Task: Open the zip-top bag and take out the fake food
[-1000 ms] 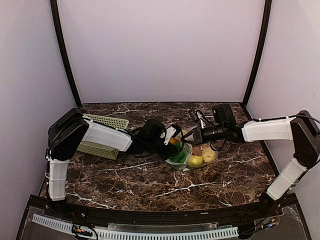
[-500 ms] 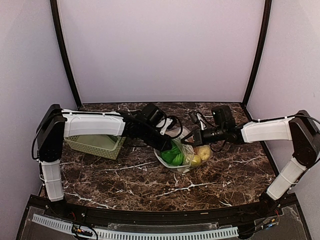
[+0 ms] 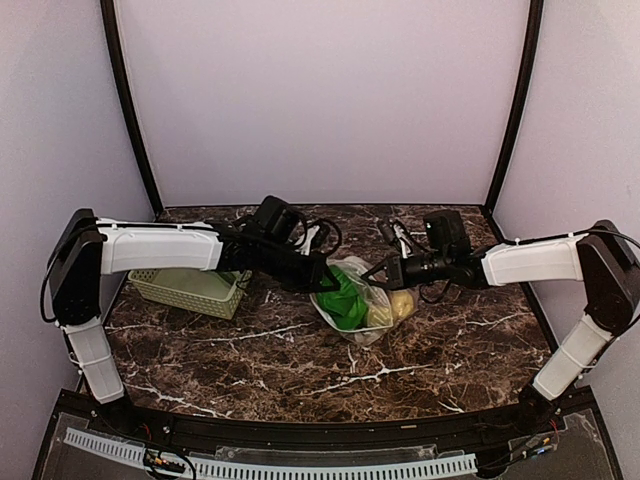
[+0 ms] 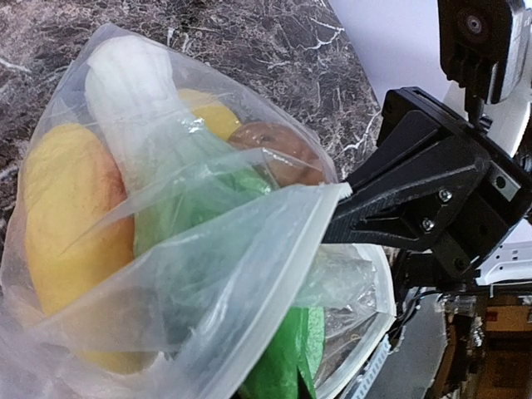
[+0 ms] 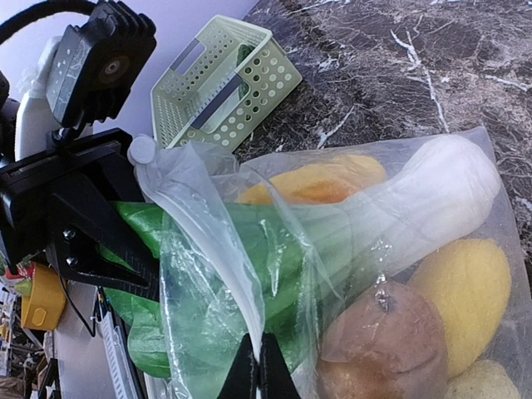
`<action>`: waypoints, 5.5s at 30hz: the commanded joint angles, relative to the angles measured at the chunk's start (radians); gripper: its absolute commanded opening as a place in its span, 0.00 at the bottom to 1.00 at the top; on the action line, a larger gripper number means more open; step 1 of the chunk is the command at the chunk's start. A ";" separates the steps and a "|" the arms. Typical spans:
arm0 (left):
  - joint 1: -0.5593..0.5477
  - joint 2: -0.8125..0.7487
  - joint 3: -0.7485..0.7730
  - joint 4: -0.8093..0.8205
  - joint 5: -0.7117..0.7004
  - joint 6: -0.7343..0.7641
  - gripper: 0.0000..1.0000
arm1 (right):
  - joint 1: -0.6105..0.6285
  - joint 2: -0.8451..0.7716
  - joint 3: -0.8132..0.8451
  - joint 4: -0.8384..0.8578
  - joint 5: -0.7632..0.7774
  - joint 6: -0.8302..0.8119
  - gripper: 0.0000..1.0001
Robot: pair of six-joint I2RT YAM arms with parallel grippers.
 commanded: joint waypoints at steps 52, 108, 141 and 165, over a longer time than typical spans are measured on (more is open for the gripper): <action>0.069 -0.122 -0.254 0.369 0.093 -0.237 0.01 | -0.119 0.112 0.025 -0.235 0.114 -0.307 0.41; 0.186 -0.784 -0.457 0.054 -0.045 -0.084 0.01 | -0.182 -0.037 -0.037 -0.230 0.373 -0.211 0.00; 0.493 -0.450 -0.456 -0.089 -0.655 -0.265 0.17 | -0.183 -0.058 -0.056 -0.205 0.300 -0.199 0.00; 0.134 -0.528 -0.634 0.554 -0.182 0.483 0.74 | -0.183 -0.062 -0.077 -0.184 0.233 -0.187 0.00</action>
